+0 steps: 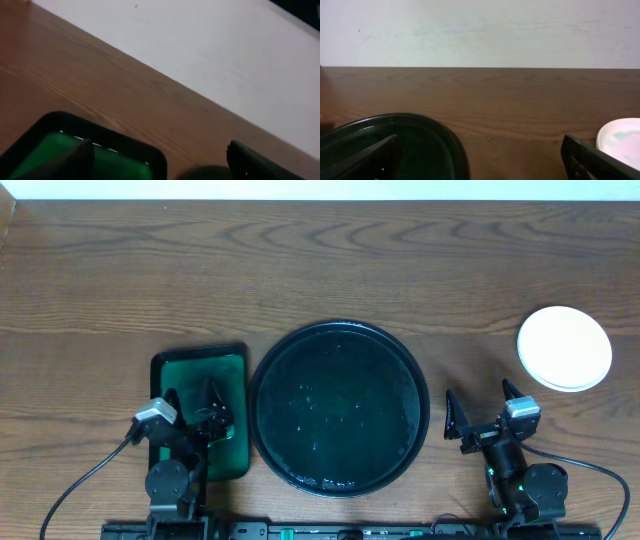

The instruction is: Clean dirty plates on tray and stack at the side

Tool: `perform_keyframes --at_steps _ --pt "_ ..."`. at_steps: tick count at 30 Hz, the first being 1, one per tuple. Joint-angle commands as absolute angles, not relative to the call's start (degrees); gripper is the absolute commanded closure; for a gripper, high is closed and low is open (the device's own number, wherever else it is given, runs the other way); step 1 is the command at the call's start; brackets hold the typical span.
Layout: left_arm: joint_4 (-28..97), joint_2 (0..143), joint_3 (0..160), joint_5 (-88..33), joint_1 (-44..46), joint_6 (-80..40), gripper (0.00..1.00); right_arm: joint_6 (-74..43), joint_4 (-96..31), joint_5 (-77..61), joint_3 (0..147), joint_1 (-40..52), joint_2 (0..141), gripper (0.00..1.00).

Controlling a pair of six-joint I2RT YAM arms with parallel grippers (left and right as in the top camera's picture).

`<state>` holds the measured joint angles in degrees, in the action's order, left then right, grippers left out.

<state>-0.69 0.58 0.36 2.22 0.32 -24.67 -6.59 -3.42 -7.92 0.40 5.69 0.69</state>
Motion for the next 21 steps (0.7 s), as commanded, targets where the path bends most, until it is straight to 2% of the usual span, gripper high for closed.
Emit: perform_keyframes --at_steps 1,6,18,21 --pt "3.5 0.1 0.2 0.8 0.0 -20.4 0.15 -7.2 -3.7 -7.8 0.3 4.9 0.3 0.01" --pt "4.1 0.1 0.2 -0.9 0.1 -14.7 0.15 -7.2 -3.7 -7.7 0.3 4.9 0.3 0.01" --pt "4.1 0.1 0.2 -1.7 0.1 -10.6 0.15 -7.2 -3.7 -7.7 0.3 4.9 0.3 0.01" --pt "4.1 0.1 0.2 -2.3 0.1 -6.1 0.15 -7.2 -3.7 -7.7 0.3 4.9 0.3 0.01"
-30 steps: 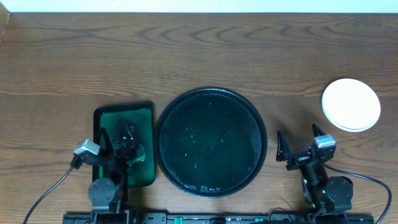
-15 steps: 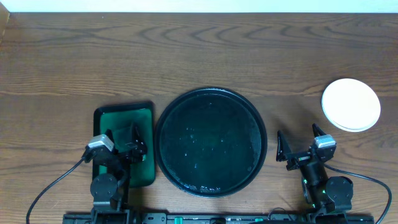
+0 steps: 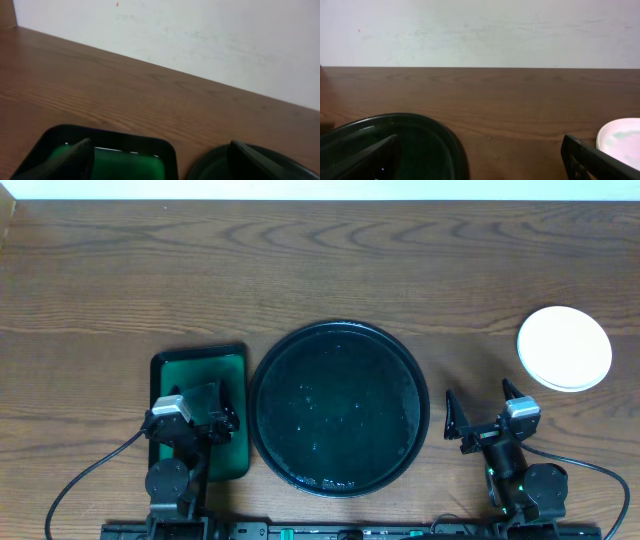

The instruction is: Clean dirty plates on tray and stack at the side

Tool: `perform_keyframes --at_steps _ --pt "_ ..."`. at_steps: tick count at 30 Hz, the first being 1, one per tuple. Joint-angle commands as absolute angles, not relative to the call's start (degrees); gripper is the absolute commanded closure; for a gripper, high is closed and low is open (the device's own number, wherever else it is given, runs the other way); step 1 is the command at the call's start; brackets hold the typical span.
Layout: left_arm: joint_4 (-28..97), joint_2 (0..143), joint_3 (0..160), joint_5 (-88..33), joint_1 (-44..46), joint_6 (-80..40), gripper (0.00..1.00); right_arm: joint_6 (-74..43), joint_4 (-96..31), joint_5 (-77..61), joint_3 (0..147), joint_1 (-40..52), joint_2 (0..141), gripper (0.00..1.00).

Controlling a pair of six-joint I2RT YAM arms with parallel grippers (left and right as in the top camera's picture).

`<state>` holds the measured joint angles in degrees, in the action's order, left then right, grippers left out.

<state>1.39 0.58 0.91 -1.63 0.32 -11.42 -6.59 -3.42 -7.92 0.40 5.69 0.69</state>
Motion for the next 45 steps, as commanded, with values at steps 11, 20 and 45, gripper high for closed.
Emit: perform_keyframes --at_steps 11,20,45 --pt "4.1 0.1 0.2 -2.2 0.1 -0.2 0.15 -7.2 -3.7 -7.8 0.3 4.9 0.3 0.01" --pt "4.0 0.1 0.2 -2.2 0.1 -0.5 0.15 -7.2 -3.7 -7.8 0.3 4.9 0.3 0.01" --pt "4.0 0.2 0.2 -2.2 0.1 -0.5 0.15 -7.2 -3.7 -7.8 0.3 4.9 0.3 0.01"
